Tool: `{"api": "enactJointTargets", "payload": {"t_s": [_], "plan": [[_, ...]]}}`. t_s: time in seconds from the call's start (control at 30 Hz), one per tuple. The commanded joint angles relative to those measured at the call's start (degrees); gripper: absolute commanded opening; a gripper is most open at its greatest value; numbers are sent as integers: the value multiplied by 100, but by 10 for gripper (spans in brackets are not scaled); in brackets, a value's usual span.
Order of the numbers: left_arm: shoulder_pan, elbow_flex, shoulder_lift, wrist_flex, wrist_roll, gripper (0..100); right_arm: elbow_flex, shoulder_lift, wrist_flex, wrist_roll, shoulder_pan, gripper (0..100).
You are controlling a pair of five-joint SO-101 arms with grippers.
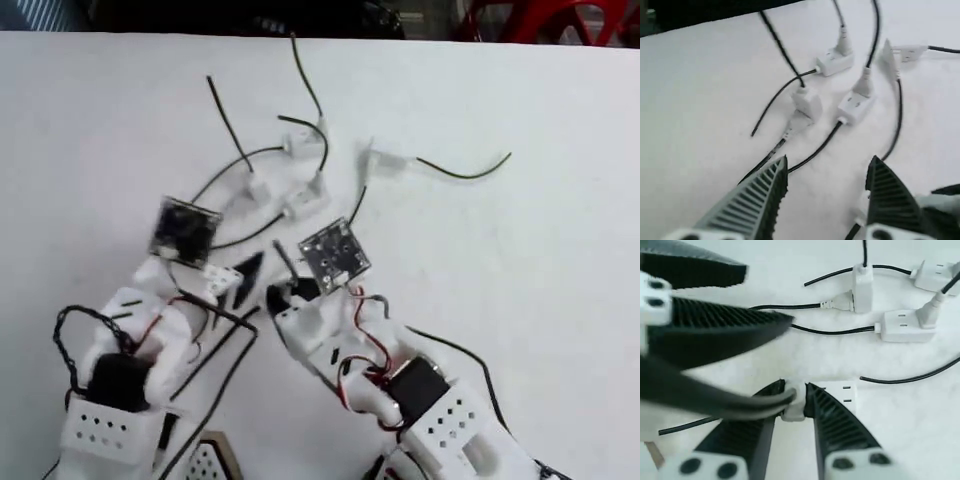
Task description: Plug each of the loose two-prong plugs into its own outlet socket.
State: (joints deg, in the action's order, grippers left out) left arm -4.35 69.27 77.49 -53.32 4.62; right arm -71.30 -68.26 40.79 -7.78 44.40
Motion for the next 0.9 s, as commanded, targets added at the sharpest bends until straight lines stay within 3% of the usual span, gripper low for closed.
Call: {"api": "enactJointTargets", "payload": {"t_s": [0.0, 0.2, 0.43, 0.87], "plan": [[813, -185, 84, -26, -484, 255, -316, 40, -716, 360, -171, 17], [1367, -79, 84, 18, -501, 253, -501, 1068, -1807, 519, -681, 17], [1367, -79, 84, -9, -492, 253, -97, 2642, -2264, 484, -725, 17], [1367, -79, 84, -18, -492, 253, -35, 2932, -2818, 527, -945, 17]]}}
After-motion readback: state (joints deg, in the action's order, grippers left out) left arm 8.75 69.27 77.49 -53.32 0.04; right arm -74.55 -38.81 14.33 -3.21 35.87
